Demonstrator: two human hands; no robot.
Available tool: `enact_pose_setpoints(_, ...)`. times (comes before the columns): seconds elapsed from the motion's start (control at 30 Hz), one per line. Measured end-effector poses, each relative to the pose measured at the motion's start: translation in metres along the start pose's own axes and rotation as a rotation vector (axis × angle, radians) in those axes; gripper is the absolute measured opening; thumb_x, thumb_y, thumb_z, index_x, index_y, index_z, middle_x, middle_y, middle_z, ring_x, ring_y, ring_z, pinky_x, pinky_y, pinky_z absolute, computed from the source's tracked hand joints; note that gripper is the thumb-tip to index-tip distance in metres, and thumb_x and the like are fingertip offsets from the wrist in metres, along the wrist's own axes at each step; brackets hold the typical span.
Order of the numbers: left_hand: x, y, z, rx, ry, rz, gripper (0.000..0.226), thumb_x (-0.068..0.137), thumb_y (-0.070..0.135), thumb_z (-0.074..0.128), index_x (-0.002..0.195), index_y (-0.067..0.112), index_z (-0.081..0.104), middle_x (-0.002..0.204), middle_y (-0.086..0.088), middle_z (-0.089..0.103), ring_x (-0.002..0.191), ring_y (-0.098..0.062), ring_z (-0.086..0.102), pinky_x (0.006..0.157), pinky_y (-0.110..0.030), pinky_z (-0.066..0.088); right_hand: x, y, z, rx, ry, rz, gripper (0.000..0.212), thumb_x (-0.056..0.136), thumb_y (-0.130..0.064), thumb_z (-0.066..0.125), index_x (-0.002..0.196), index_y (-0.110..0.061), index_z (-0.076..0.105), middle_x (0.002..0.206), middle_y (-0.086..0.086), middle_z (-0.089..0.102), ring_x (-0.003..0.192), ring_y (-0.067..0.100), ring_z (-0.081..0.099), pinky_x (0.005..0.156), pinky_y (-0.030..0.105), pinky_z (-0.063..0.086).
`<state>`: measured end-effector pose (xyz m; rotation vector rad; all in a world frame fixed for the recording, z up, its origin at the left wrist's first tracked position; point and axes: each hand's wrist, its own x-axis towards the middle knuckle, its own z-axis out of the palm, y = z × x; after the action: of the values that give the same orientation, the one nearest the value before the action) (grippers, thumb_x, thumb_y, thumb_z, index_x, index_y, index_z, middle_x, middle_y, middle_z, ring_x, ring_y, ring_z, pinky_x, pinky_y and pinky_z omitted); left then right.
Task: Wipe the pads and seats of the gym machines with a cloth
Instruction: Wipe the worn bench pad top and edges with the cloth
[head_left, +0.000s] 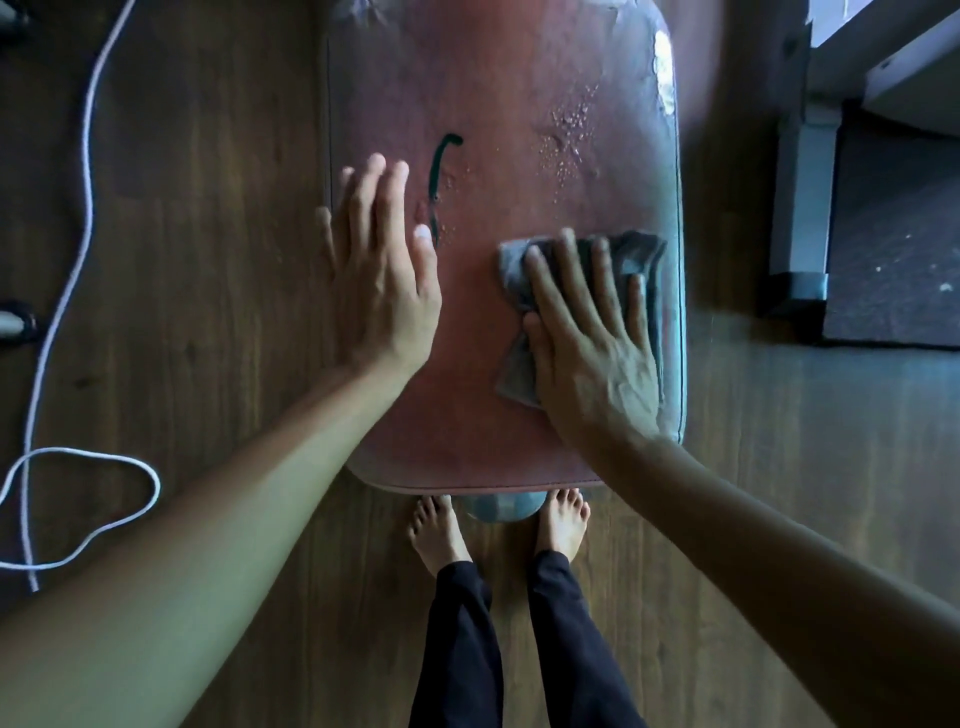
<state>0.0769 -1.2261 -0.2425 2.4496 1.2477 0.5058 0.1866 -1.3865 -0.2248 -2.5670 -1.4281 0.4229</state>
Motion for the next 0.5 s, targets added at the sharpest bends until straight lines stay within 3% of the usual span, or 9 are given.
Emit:
enact_pose_setpoints(0.07, 0.015, -0.001, 0.007, 0.028, -0.028, 0.028, 0.049, 0.104, 0.023, 0.037, 0.149, 0.005, 0.041, 0.157, -0.015, 0.037, 0.148, -0.034, 0.029, 0.117, -0.055, 0.026, -0.008, 0.027, -0.007, -0.083, -0.048, -0.265, 0.050, 0.107, -0.036, 0.030, 0.155, -0.026, 0.024, 0.164, -0.002, 0.015, 0.152, 0.021, 0.009, 0.123, 0.047, 0.013)
enact_pose_setpoints(0.1, 0.019, -0.003, 0.009, 0.045, -0.042, 0.044, 0.050, 0.105, 0.025, 0.034, 0.150, 0.005, 0.039, 0.158, -0.015, 0.034, 0.149, -0.033, 0.027, 0.118, -0.055, 0.024, -0.005, 0.041, -0.010, -0.117, -0.049, -0.310, 0.049, 0.107, -0.035, 0.031, 0.155, -0.027, 0.027, 0.163, -0.003, 0.018, 0.151, 0.020, 0.013, 0.122, 0.047, 0.016)
enact_pose_setpoints(0.3, 0.016, -0.003, 0.016, 0.139, -0.053, 0.046, 0.052, 0.106, 0.028, 0.029, 0.154, 0.008, 0.031, 0.163, -0.012, 0.025, 0.152, -0.029, 0.019, 0.122, -0.051, 0.019, 0.047, 0.020, -0.009, 0.015, 0.074, 0.079, 0.051, 0.106, -0.036, 0.029, 0.156, -0.030, 0.020, 0.164, -0.006, 0.010, 0.152, 0.019, 0.002, 0.123, 0.047, 0.006)
enact_pose_setpoints(0.43, 0.017, -0.002, 0.014, 0.129, -0.057, 0.037, 0.052, 0.106, 0.027, 0.031, 0.154, 0.008, 0.030, 0.163, -0.012, 0.025, 0.153, -0.029, 0.017, 0.123, -0.050, 0.016, 0.022, 0.041, -0.013, -0.062, -0.031, -0.206, 0.049, 0.106, -0.034, 0.031, 0.155, -0.028, 0.025, 0.163, -0.004, 0.016, 0.152, 0.020, 0.008, 0.122, 0.049, 0.014)
enact_pose_setpoints(0.5, 0.016, -0.001, 0.014, 0.129, -0.059, 0.033, 0.052, 0.106, 0.027, 0.031, 0.155, 0.008, 0.030, 0.163, -0.012, 0.024, 0.153, -0.028, 0.017, 0.123, -0.049, 0.014, 0.039, 0.052, -0.019, -0.057, -0.018, -0.161, 0.049, 0.106, -0.034, 0.031, 0.155, -0.030, 0.026, 0.163, -0.006, 0.017, 0.152, 0.019, 0.008, 0.122, 0.047, 0.013)
